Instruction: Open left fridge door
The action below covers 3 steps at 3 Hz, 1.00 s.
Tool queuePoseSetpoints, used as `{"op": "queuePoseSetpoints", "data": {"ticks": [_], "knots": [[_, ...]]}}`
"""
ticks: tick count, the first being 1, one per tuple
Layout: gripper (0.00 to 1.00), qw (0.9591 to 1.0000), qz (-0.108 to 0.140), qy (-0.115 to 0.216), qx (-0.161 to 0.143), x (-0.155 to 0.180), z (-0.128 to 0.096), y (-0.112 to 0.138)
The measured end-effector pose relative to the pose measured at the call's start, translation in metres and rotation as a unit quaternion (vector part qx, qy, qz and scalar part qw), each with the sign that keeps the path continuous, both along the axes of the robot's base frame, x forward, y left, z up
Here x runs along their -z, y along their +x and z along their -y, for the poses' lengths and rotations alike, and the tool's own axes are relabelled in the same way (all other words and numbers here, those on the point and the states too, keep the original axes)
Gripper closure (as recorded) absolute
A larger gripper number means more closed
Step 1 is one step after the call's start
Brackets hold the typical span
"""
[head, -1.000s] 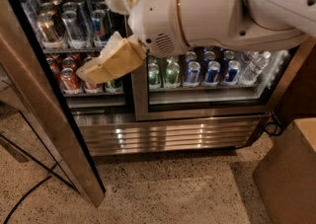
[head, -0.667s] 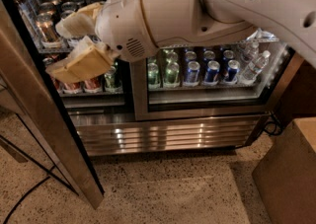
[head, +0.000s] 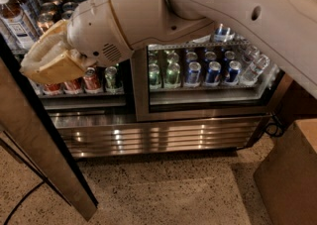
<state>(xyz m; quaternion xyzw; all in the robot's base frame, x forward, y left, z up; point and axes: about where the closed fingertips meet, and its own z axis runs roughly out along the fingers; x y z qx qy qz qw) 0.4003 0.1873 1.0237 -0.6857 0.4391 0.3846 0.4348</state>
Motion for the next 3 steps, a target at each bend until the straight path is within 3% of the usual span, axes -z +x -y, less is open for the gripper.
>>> {"op": "queuePoseSetpoints", "data": {"ticks": [1, 3], "knots": [[1.00, 0.9970, 0.007, 0.002, -0.077, -0.0024, -0.0248, -0.0227], [0.58, 0.9956, 0.007, 0.000, -0.093, -0.0028, -0.0299, -0.0304]]}}
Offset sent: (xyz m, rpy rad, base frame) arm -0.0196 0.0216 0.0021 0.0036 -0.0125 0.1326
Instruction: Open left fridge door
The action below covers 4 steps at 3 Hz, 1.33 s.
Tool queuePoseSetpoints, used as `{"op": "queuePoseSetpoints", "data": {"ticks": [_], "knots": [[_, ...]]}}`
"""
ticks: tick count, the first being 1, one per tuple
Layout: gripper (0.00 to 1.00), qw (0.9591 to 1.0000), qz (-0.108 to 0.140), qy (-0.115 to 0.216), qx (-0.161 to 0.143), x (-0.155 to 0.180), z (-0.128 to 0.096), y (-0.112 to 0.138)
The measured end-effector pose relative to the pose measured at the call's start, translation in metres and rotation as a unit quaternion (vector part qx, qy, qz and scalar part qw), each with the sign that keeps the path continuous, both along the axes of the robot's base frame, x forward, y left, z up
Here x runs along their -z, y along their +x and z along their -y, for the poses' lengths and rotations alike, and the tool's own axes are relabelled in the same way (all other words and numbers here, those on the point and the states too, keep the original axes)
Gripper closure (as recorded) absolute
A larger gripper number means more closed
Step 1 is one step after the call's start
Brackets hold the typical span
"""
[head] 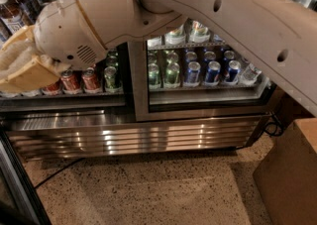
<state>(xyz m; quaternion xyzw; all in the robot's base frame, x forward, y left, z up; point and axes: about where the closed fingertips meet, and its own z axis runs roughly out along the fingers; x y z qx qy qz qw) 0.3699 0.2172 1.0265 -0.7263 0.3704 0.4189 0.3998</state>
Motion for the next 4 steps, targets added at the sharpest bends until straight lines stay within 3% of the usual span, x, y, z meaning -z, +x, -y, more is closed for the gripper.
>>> {"op": "queuePoseSetpoints", "data": {"ticks": [1, 2, 3, 4], "knots": [[0.34, 0.9999, 0.000, -0.005, 0.012, -0.001, 0.009, -0.003], [0.38, 0.9978, -0.015, -0.035, 0.054, 0.009, 0.052, -0.007], [0.47, 0.9900, -0.025, -0.068, 0.121, 0.018, 0.119, -0.019], [0.49, 0.9780, -0.026, -0.088, 0.187, 0.026, 0.178, -0.028]]}}
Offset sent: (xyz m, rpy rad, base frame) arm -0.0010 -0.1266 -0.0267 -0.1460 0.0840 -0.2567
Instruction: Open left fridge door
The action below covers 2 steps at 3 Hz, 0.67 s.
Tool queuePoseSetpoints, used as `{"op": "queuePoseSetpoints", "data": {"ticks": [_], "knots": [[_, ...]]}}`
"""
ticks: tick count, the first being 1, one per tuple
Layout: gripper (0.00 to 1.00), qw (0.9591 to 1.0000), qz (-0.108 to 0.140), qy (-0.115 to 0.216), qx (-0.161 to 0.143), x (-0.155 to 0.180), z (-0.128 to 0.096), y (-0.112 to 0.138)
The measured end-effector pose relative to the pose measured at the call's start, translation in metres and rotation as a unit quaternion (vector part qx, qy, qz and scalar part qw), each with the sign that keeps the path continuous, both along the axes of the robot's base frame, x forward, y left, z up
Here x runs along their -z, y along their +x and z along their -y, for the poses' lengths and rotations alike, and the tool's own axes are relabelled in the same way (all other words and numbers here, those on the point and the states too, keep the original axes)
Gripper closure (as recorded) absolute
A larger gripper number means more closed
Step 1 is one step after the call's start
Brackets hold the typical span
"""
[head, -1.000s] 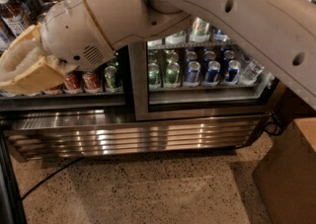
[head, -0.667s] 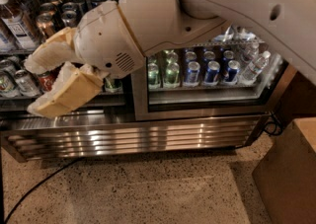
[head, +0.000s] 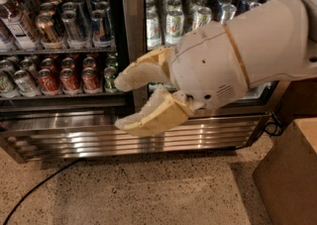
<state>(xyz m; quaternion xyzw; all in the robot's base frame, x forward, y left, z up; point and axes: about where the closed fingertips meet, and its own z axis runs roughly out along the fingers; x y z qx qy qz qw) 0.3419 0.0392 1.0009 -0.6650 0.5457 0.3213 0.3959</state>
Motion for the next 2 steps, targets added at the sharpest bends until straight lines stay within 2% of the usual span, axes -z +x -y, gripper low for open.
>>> {"op": "queuePoseSetpoints", "data": {"ticks": [1, 2], "knots": [[0.30, 0.9999, 0.001, -0.001, 0.011, -0.0007, 0.0068, 0.0002], [0.07, 0.9999, 0.001, -0.001, 0.011, -0.0007, 0.0068, 0.0002]]}}
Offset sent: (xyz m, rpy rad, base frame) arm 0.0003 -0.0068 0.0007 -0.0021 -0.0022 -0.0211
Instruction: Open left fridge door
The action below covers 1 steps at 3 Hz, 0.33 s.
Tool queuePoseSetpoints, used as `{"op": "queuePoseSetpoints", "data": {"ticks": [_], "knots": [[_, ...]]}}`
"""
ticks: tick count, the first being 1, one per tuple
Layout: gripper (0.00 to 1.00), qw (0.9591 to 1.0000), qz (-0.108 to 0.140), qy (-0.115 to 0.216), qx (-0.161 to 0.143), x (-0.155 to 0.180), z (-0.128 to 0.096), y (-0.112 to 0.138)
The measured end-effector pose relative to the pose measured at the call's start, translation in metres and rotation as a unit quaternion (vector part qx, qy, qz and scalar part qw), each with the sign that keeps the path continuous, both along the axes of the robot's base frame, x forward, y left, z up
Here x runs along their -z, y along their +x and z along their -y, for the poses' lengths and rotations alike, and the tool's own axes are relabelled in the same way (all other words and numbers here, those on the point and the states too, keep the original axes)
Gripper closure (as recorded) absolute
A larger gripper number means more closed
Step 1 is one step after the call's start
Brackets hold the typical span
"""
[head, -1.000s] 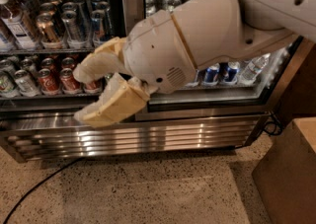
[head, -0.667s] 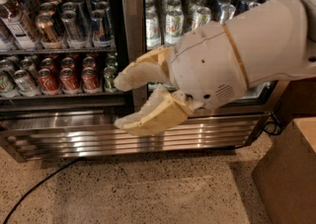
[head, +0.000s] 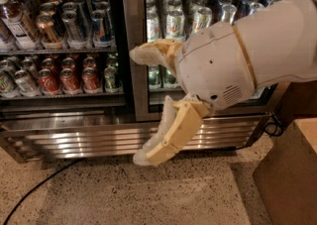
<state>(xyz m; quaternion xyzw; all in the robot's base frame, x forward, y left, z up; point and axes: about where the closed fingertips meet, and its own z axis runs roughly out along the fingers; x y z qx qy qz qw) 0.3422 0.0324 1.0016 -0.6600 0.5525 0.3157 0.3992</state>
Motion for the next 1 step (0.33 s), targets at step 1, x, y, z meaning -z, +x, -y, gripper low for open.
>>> {"op": "queuePoseSetpoints", "data": {"ticks": [1], "knots": [[0.00, 1.0000, 0.000, 0.000, 0.000, 0.0000, 0.0000, 0.0000]]}}
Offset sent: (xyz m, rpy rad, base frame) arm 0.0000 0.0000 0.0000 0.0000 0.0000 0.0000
